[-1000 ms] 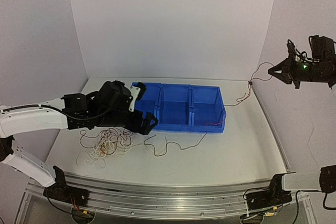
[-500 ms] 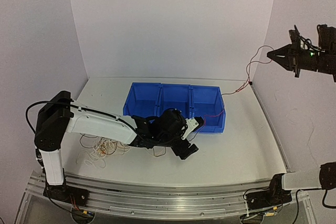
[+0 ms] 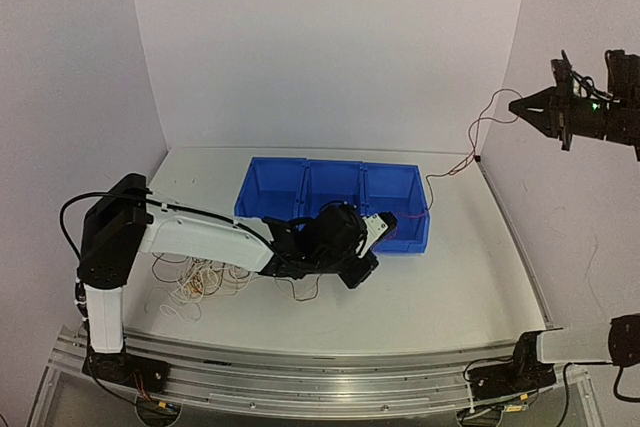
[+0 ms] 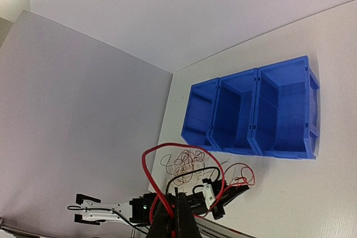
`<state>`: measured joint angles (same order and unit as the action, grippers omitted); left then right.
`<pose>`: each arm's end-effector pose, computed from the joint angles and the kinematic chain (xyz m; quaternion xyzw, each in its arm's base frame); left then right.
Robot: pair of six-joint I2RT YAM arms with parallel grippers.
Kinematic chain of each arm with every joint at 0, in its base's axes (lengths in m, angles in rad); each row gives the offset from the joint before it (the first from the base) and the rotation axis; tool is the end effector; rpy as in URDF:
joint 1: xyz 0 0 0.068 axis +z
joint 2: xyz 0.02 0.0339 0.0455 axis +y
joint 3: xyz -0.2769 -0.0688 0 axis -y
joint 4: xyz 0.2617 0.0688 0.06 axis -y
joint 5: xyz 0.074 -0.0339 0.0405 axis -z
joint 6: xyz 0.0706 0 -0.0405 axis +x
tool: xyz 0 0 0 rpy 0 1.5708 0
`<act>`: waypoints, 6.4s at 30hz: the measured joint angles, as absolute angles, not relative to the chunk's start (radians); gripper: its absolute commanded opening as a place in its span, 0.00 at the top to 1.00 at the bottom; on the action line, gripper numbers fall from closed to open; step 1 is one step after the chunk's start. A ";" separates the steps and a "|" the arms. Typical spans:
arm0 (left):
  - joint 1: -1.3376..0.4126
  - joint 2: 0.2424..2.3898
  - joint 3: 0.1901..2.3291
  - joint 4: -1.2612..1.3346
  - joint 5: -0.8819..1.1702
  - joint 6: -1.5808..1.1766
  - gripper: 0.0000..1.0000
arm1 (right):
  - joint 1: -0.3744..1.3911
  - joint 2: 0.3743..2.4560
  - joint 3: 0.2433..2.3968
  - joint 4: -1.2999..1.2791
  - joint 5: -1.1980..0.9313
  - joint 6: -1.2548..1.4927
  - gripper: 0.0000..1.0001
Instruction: Untangle the cables
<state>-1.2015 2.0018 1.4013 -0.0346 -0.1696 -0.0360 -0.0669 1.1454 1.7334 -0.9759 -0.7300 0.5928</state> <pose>0.1920 -0.4630 0.1815 0.4575 0.7636 -0.1990 0.4099 0.2101 0.0331 0.5129 0.0629 0.7981 0.4215 0.4259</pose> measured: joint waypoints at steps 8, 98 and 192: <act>-1.201 1.803 1.620 -0.086 -0.127 -0.096 1.00 | -0.052 1.037 1.410 -0.942 -0.652 0.532 1.00; -0.916 2.513 2.304 -0.296 0.152 -0.316 0.01 | 0.426 1.970 1.879 -1.021 0.127 0.424 0.33; -0.596 1.604 0.800 -0.386 -0.074 -0.727 1.00 | 0.891 1.296 0.948 -0.645 0.126 0.500 0.13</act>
<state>-0.5959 1.6036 0.7997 -0.3858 -0.0745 -0.7273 0.8911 1.2963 0.9476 -0.6455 0.1263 0.5004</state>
